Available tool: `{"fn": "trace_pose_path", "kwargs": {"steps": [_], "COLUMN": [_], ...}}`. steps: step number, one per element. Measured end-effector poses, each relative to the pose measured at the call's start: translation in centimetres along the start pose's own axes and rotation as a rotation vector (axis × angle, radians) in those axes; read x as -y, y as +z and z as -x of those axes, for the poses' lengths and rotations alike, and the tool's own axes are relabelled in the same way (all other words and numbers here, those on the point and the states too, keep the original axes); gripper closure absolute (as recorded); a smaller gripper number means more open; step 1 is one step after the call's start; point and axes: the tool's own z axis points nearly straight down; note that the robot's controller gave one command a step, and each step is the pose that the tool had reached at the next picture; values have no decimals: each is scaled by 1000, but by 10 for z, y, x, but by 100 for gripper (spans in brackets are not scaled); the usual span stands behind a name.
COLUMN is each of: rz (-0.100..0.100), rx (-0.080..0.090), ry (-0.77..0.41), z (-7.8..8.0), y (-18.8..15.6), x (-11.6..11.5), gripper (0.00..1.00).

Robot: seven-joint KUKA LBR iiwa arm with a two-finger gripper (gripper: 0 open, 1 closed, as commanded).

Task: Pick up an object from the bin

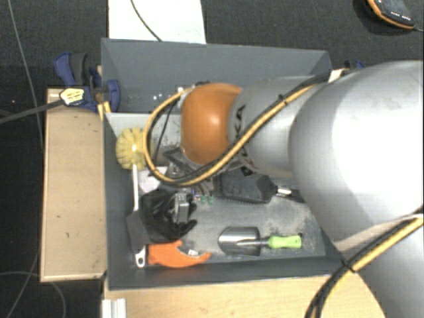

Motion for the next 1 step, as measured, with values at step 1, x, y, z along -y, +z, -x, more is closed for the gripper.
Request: {"fn": "trace_pose_path", "kwargs": {"steps": [1], "rz": [-3], "rx": [13], "ry": [20], "z": [3], "y": [-3], "x": [-10], "gripper": [100]}}
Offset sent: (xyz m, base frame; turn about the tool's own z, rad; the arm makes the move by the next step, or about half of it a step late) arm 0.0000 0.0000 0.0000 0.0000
